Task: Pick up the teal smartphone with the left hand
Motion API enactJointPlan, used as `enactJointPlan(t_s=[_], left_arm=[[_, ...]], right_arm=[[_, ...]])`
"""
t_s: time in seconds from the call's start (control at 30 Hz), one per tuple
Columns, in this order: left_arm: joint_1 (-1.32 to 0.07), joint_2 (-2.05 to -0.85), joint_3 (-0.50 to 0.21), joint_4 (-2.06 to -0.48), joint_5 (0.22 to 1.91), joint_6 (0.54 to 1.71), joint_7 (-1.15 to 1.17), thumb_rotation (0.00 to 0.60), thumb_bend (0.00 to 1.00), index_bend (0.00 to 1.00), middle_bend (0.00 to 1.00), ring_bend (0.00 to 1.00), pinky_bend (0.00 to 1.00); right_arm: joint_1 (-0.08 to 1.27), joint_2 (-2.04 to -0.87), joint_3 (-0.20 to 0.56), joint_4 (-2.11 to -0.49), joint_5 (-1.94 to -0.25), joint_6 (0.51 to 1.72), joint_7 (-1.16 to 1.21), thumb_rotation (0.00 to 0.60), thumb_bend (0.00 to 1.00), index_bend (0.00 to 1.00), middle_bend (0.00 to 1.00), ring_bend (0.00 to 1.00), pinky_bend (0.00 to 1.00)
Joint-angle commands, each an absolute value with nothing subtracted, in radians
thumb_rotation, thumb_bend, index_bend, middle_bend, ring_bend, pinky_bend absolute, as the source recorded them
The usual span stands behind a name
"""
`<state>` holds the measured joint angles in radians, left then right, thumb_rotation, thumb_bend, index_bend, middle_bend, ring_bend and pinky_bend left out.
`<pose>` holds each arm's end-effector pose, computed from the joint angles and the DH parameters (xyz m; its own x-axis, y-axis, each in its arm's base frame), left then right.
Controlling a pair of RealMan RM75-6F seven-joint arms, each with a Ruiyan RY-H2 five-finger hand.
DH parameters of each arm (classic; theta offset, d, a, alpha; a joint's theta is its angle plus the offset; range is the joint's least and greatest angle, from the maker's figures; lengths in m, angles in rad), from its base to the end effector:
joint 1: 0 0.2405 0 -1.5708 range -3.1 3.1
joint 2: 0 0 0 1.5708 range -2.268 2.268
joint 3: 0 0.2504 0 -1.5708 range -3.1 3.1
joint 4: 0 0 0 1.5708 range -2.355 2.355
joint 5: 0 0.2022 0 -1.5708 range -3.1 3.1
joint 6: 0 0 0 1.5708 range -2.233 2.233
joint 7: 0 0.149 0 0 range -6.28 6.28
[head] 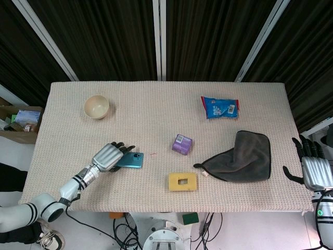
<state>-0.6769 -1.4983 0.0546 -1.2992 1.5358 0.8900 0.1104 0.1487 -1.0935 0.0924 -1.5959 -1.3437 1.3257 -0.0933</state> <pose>-0.2132 0.2996 -0.0245 0.6839 0.3067 0.6620 0.6748 -0.6109 -0.4141 -0.3215 -0.2123 0.1678 0.4832 -0.0956 0.8703 -0.8677 0.0797 0.4906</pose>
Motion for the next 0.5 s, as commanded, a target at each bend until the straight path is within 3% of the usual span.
enactJointPlan(t_s=[0.03,0.1,0.27,0.5], left_arm=[[-0.674,-1.498,0.055,-1.294,1.548,0.911,0.105,0.600,0.19,0.11,0.33,0.21,0.35],[-0.671,-1.503,0.051,-1.288,1.549,0.923,0.098,0.600,0.23,0.12,0.35,0.22,0.36],[-0.667,-1.530,0.038,-1.255,1.555,0.953,0.045,0.600,0.60,0.26,0.43,0.29,0.43],[-0.675,-1.551,0.019,-1.223,1.545,0.956,0.036,0.600,0.68,0.37,0.46,0.32,0.47]], right_arm=[[0.151,-1.095,0.092,-1.596,-1.344,1.322,-0.095,0.515,0.35,0.00,0.00,0.00,0.00],[0.152,-1.095,0.091,-1.597,-1.345,1.321,-0.097,0.515,0.35,0.00,0.00,0.00,0.00],[0.151,-1.092,0.091,-1.601,-1.345,1.323,-0.100,0.516,0.35,0.00,0.00,0.00,0.00],[0.152,-1.086,0.094,-1.604,-1.338,1.321,-0.103,0.517,0.35,0.00,0.00,0.00,0.00]])
